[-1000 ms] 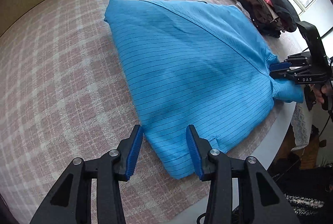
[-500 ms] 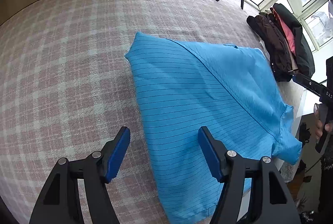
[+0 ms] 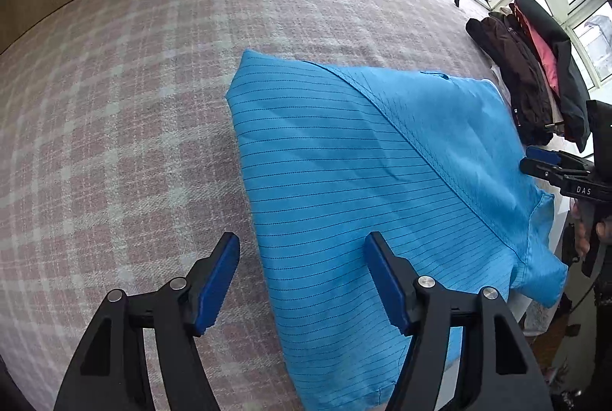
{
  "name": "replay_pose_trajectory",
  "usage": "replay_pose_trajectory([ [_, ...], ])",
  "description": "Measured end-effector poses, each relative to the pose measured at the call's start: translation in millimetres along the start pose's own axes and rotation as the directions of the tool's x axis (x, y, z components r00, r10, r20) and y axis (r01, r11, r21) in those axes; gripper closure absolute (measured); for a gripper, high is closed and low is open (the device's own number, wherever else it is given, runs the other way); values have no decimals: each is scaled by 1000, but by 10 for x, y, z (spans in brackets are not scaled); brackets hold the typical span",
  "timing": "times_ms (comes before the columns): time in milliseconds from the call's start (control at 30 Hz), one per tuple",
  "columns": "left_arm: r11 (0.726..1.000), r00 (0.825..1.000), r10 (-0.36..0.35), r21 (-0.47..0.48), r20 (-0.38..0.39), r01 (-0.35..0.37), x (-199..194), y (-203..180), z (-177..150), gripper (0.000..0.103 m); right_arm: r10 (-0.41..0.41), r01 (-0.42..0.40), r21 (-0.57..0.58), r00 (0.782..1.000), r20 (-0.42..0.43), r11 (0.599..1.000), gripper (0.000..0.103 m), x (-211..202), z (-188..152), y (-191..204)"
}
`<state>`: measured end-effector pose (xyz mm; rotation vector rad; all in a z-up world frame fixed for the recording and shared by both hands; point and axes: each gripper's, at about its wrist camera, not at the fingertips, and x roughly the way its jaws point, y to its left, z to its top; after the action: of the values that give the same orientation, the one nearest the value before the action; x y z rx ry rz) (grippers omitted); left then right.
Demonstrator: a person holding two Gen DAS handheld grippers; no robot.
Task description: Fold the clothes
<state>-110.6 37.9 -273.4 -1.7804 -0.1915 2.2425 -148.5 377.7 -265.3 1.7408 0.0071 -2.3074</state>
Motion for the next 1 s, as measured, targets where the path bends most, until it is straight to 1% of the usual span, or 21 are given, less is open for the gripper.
replay_pose_trajectory([
  [33, 1000, 1000, -4, -3, -8, 4, 25, -2, -9, 37, 5, -5, 9, 1000, 0, 1000, 26, 29, -30, -31],
  [100, 1000, 1000, -4, -4, -21, 4, 74, -13, -19, 37, 47, -48, 48, 999, 7, 998, 26, 57, -52, -127],
  [267, 999, 999, -25, 26, -35, 26, 134, -149, -11, 36, 103, -105, 101, 994, 22, 989, 26, 56, -92, -326],
  [367, 998, 998, -37, 47, -45, 40, 160, -236, -20, 35, 116, -116, 92, 993, 7, 989, 26, 77, -88, -343],
  [400, 997, 998, -48, 50, -51, 51, 167, -263, -22, 35, 104, -103, 78, 995, -4, 992, 26, 104, -86, -331],
  [533, 997, 997, -58, 55, -57, 61, 186, -305, -24, 35, 88, -94, 78, 993, 72, 992, 26, -102, -59, -377],
  [600, 997, 996, -68, 44, -58, 70, 182, -292, -14, 35, 44, -48, 68, 997, 69, 997, 26, -131, -18, -440],
  [633, 997, 996, -72, 38, -61, 74, 179, -282, -9, 35, 47, -50, 67, 998, 41, 997, 26, -83, 3, -477],
  [733, 996, 995, -79, 28, -68, 81, 170, -270, -8, 35, 136, -132, 120, 991, -21, 984, 26, 72, 31, -576],
  [767, 996, 994, -78, 28, -70, 80, 165, -268, -13, 35, 158, -153, 126, 987, -29, 980, 26, 100, 28, -573],
  [900, 996, 994, -77, 34, -77, 80, 204, -336, 10, 36, 181, -178, 127, 984, -8, 976, 23, 75, 61, -550],
  [933, 996, 994, -77, 33, -79, 79, 206, -344, 11, 37, 175, -173, 113, 984, -8, 978, 23, 76, 53, -505],
  [1000, 996, 993, -80, 32, -83, 82, 205, -360, 10, 43, 162, -161, 82, 987, -9, 984, 23, 80, 34, -408],
])
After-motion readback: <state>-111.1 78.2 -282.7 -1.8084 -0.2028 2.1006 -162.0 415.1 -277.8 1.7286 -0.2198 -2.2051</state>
